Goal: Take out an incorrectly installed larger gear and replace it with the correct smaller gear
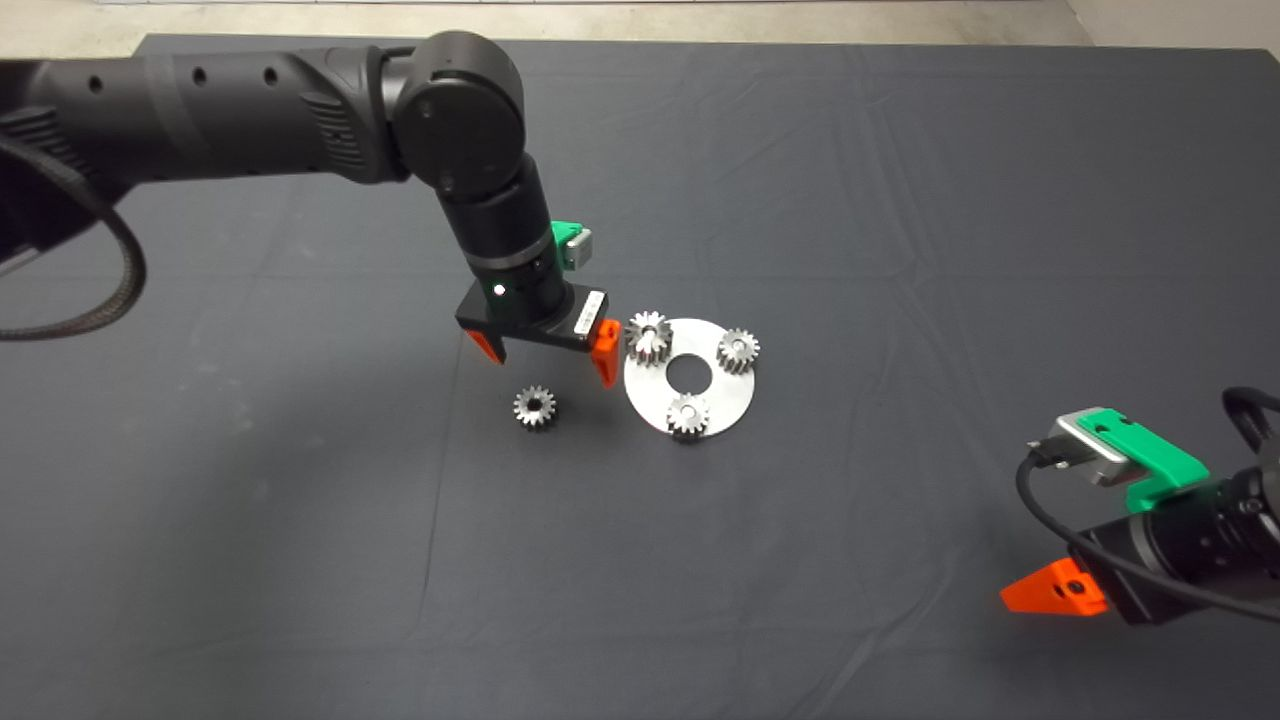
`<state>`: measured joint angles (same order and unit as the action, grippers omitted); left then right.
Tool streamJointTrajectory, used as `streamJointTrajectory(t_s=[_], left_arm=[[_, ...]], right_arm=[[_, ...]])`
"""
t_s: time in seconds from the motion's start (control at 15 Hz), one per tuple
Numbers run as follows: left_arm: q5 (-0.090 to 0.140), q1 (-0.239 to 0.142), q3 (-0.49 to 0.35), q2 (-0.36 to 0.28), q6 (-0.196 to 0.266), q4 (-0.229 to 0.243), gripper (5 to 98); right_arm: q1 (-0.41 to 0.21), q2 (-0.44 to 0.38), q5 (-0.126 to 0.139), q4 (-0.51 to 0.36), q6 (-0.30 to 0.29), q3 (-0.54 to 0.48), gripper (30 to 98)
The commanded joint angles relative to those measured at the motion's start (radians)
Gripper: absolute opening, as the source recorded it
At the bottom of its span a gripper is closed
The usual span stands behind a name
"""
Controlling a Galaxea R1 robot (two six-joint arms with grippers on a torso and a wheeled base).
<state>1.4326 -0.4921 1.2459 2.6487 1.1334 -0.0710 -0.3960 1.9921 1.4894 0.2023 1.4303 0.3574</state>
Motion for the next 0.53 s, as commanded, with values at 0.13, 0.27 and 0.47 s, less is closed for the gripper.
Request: streamJointTrajectory(t_s=[0.13, 0.27, 0.47], left_arm=[[0.008, 0.069, 0.022, -0.014, -0.009, -0.032, 97.5], [0.009, 0.072, 0.019, -0.014, -0.008, -0.032, 97.5], [0.006, 0.072, 0.022, -0.016, -0.007, -0.065, 97.5]], right_arm=[[-0.012, -0.002, 0.007, -0.029, 0.002, 0.000, 97.8], [-0.014, -0.003, 0.019, -0.031, 0.002, 0.000, 97.8], [-0.014, -0.003, 0.022, -0.031, 0.001, 0.000, 97.8]])
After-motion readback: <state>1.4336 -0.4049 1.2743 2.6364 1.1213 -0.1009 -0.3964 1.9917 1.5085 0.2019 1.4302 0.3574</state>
